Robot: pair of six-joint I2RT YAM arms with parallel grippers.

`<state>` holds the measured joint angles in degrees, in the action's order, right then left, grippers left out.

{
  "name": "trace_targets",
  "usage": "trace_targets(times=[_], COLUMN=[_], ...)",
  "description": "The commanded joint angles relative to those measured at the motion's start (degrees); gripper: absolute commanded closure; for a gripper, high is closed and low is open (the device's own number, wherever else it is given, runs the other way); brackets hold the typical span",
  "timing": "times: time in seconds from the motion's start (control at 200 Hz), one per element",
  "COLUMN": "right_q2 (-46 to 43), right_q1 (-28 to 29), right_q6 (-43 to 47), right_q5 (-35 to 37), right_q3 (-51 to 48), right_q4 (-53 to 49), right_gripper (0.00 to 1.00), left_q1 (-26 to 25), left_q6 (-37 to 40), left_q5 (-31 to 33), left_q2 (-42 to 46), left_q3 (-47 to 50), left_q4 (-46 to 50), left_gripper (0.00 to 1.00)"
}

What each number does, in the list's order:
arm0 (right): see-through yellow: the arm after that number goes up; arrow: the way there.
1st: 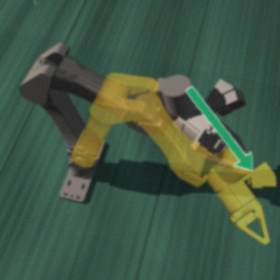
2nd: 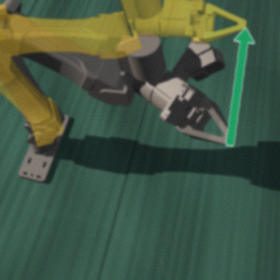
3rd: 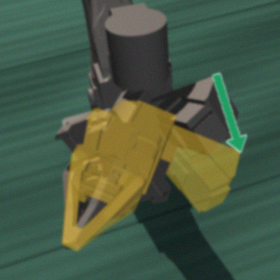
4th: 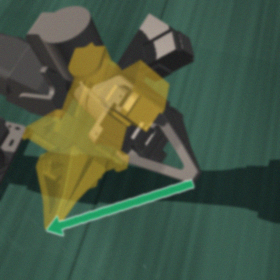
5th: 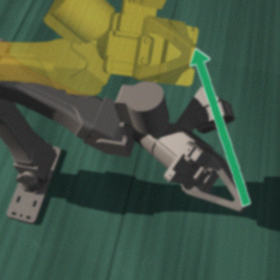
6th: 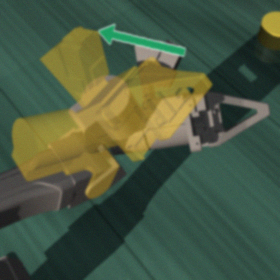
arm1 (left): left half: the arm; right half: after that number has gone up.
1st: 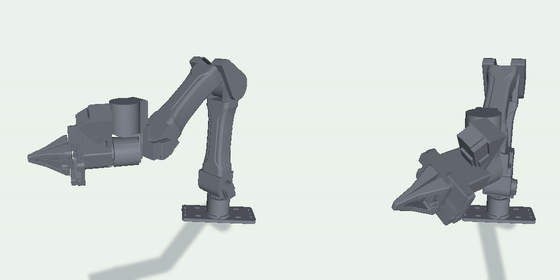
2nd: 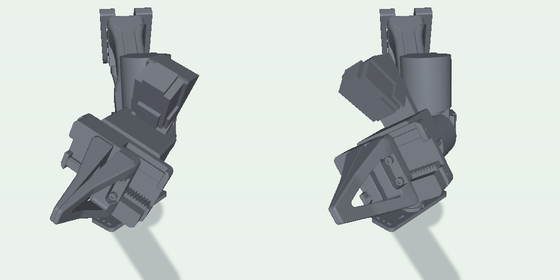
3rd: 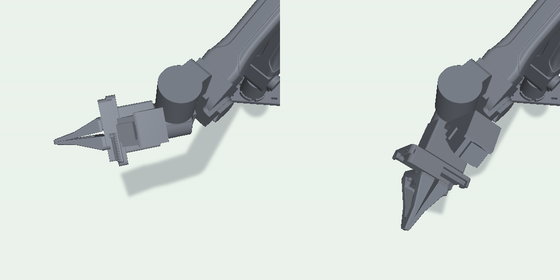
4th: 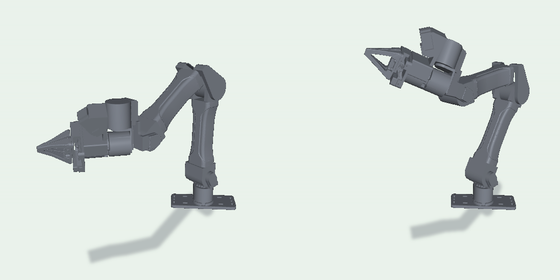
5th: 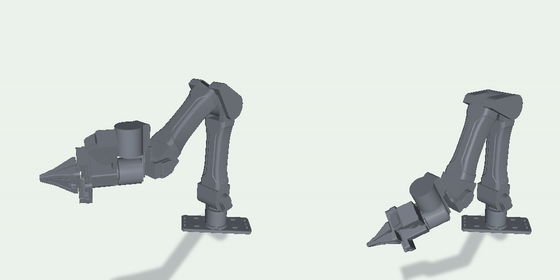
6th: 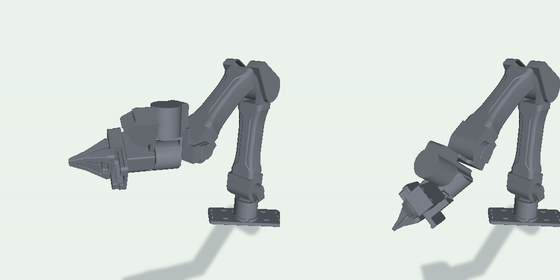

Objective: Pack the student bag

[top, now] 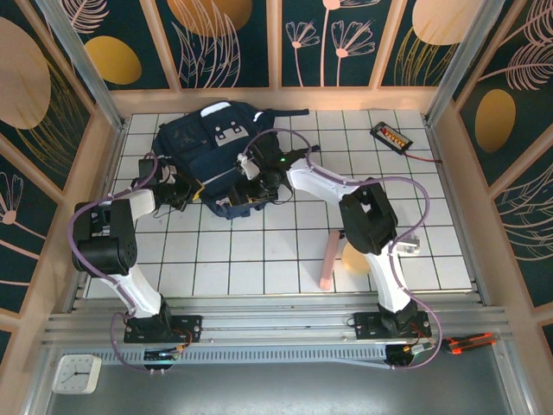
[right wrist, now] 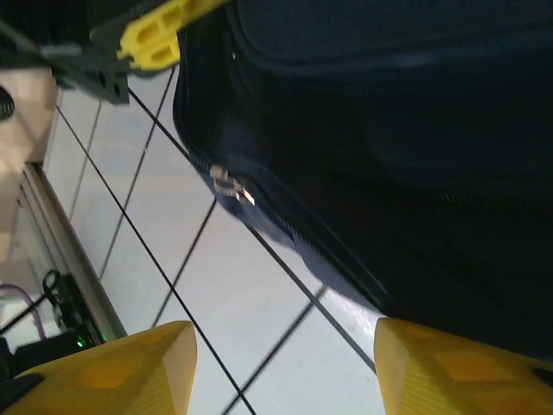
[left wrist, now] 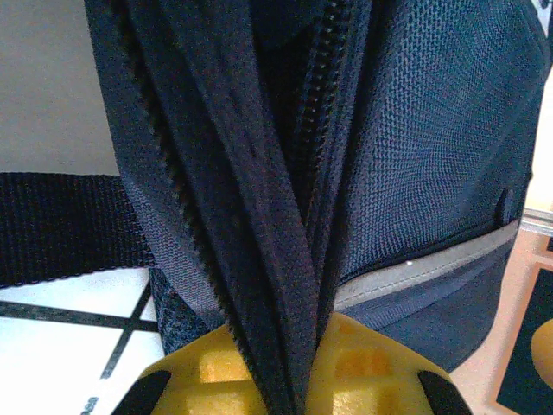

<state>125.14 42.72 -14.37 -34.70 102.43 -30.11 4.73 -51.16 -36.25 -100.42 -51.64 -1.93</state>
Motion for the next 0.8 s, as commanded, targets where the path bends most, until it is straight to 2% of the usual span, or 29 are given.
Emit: trace_targets(times=[0.0, 0.365, 0.796], right_q2=[2.8, 8.9, 13.7], right_q1=[-0.4, 4.0, 9.8], right_q6=[-6.6, -1.0, 7.1], right_q5=[-2.7, 2.0, 17.4], right_q3=[2.7, 8.7, 14.8], right_q4=[3.5, -1.2, -6.3], right_gripper=[0.43, 0.45, 0.46], left_q1=[0.2, 0.1, -0.2], left_q6=[-1.4, -2.1, -3.3], left_q5=[-0.7, -1.3, -1.2], left_q2=[1.9, 1.9, 3.5], left_q3=[0.9, 1.5, 1.5], left_q4=[-3.1, -3.9, -4.1], left_gripper=[1.00, 1.00, 1.00])
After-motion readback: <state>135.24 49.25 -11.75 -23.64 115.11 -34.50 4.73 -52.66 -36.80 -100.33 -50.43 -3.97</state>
